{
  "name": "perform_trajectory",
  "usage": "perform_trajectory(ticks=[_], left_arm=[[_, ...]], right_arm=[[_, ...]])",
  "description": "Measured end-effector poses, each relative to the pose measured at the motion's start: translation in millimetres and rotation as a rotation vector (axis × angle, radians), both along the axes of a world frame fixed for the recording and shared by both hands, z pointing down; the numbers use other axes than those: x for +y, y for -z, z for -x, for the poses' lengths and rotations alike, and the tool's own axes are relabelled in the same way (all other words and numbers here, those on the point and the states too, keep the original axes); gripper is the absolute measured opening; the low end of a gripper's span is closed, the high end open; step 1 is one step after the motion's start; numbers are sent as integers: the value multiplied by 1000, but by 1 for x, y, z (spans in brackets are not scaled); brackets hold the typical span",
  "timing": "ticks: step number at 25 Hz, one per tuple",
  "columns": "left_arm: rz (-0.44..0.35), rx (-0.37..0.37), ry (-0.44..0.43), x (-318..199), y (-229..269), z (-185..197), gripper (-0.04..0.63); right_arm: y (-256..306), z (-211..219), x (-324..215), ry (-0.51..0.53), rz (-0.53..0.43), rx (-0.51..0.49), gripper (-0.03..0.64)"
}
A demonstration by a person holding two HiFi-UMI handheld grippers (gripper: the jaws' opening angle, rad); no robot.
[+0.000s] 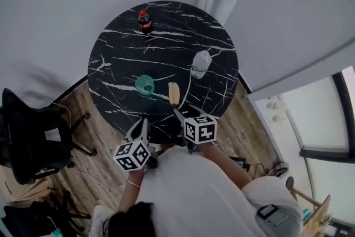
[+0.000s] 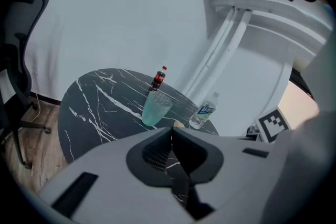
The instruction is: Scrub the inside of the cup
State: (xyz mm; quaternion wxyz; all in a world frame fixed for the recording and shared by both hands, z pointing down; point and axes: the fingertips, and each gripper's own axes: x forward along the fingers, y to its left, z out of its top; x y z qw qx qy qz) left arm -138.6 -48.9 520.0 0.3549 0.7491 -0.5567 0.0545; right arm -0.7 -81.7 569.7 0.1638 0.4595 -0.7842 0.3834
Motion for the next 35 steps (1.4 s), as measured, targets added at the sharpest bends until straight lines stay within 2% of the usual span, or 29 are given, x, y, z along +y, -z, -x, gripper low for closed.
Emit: perform_trajectory(ticks=[7,12,18,22,26,29,35], left_arm=[[15,-11,112,2,-6,5,12],[14,-26,159,2,-5,12,12],[30,-40,219,0,-9,21,12],[33,-54,212,-8,-10,23,12],[48,-65,187,-11,-15,21,14],[60,-60,168,-14,-20,20,14],[55,-82,150,-22,-24,21,14]], right_arm=[[-24,10,-22,42,102,10,221],[-33,18,-36,-4,139,41,225],[-50,22,-43,-3,185,111,227],[-61,22,-50,-3,219,136,226],[-64,21,-50,-4,214,185,223],[-63,16,-52,-19,195,193,139],[-61,14,-52,7,158,209,94]])
